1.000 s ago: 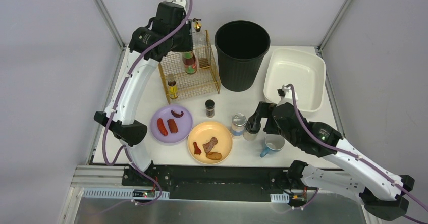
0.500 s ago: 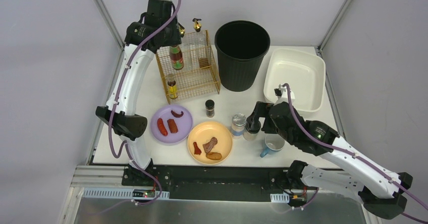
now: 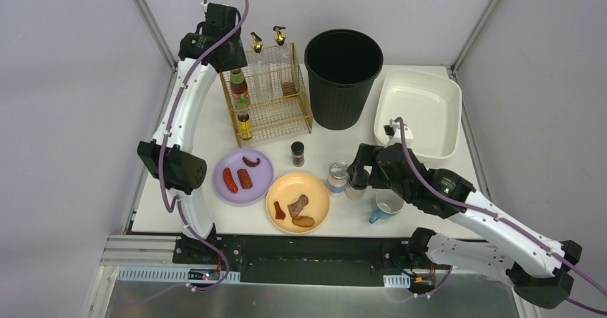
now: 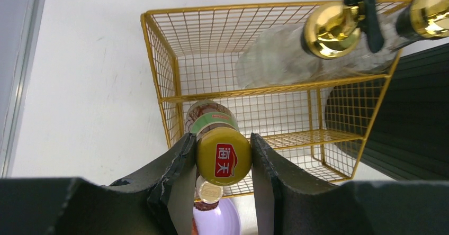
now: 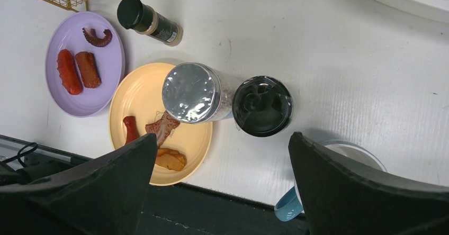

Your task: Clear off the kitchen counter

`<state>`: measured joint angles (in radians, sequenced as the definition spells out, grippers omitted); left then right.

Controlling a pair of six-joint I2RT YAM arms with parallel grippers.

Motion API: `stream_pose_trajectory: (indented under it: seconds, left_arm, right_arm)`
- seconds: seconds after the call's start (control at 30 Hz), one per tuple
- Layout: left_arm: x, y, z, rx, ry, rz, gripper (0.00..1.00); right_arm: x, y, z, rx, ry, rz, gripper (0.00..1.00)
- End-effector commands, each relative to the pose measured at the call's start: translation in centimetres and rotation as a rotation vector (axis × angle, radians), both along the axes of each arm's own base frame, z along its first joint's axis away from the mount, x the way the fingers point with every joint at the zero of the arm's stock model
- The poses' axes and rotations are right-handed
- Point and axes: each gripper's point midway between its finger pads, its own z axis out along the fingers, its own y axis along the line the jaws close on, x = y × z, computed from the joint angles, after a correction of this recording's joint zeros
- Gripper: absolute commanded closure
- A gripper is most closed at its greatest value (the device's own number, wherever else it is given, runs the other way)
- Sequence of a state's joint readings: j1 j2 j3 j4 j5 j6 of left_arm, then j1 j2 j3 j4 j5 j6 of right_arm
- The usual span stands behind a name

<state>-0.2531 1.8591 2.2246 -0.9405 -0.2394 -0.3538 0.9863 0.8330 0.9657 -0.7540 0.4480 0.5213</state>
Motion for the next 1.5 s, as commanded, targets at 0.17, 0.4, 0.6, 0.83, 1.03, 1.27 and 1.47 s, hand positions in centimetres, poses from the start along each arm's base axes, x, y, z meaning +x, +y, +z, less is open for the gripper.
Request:
stream_pose_trajectory:
  seconds: [0.17, 0.4, 0.6, 0.83, 1.03, 1.27, 1.47]
  left_arm:
    - [1.7, 0.8, 0.3, -0.060, -0.074, 0.060, 1.00]
    - [1.4, 0.3, -3.3, -0.075, 0.008, 0.059, 1.00]
    - [0.8, 0.0, -5.7, -0.087, 0.063, 0.054, 0.96]
    - [-0.1, 0.0, -7.0, -0.091, 0.089, 0.045, 0.60]
    - [-0.9, -0.2, -6.6, -0.108, 0.085, 0.036, 0.31]
    - [-2.5, -1.1, -3.2, -0.163, 0.029, -0.029, 0.23]
    - [-6.2, -3.6, -1.8, -0.271, 0.040, -0.155, 0.21]
  right_arm:
    - [0.3, 0.9, 0.8, 0.031, -0.021, 0.014, 0.01]
    - [0.3, 0.9, 0.5, 0.037, -0.013, 0.010, 0.01]
    - [0.1, 0.8, 0.5, 0.043, -0.008, 0.005, 0.01]
    - [0.0, 0.8, 0.6, 0.054, -0.005, 0.002, 0.01]
    - [0.0, 1.0, 0.9, 0.064, -0.004, 0.003, 0.01]
    - [-0.1, 0.8, 1.2, 0.072, -0.004, 0.000, 0.01]
    - [-0.4, -0.2, 2.0, 0.069, -0.024, -0.009, 0.01]
